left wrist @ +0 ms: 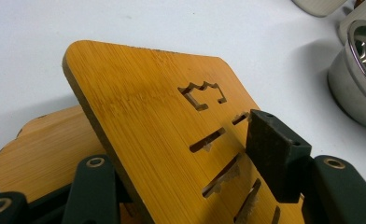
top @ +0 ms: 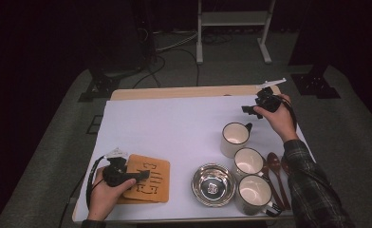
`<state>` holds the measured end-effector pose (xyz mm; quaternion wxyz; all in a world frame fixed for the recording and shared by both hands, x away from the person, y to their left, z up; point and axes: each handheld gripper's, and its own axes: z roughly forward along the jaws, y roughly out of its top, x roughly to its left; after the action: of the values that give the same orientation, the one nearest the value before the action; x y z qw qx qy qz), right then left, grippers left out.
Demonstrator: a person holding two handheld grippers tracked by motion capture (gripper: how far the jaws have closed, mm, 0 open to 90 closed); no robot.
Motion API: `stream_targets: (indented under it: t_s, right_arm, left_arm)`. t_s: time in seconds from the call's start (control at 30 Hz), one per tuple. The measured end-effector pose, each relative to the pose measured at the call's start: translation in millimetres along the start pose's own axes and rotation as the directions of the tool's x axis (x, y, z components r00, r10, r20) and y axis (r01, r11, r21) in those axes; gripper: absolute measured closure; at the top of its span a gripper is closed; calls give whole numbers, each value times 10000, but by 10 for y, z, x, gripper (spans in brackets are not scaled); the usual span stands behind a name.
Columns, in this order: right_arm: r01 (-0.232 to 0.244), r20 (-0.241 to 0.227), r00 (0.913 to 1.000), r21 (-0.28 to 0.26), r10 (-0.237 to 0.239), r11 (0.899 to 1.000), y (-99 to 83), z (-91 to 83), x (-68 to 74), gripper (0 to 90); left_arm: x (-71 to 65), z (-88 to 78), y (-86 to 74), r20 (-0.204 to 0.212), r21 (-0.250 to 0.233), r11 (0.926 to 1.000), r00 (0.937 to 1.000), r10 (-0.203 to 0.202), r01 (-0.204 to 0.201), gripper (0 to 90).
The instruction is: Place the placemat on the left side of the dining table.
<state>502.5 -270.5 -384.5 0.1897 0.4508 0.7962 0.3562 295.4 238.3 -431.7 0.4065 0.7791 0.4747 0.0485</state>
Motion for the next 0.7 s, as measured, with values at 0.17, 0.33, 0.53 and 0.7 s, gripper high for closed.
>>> stream_targets:
  t_s: [0.17, 0.33, 0.53, 0.7]
  right_arm:
    - [-319, 241, 9992, 80, 317, 9995, -191, 86, -112, 204]
    - [-470, 420, 9980, 148, 464, 9988, -378, 159, -168, 200]
    - [-355, 766, 9965, 289, 332, 9989, -541, 214, -191, 193]
    - [-399, 1006, 9943, 348, 362, 9986, -677, 252, -239, 190]
  left_arm:
    - [9, -8, 0, 78, -1, 10000, 10000, 1, -1, 423]
    - [9, -18, 4, 145, -42, 10000, 9999, -85, 86, 444]
    - [4, -25, 9, 161, -63, 9999, 9998, -143, 144, 458]
    - [1, -35, 24, 257, -75, 9998, 9995, -171, 173, 483]
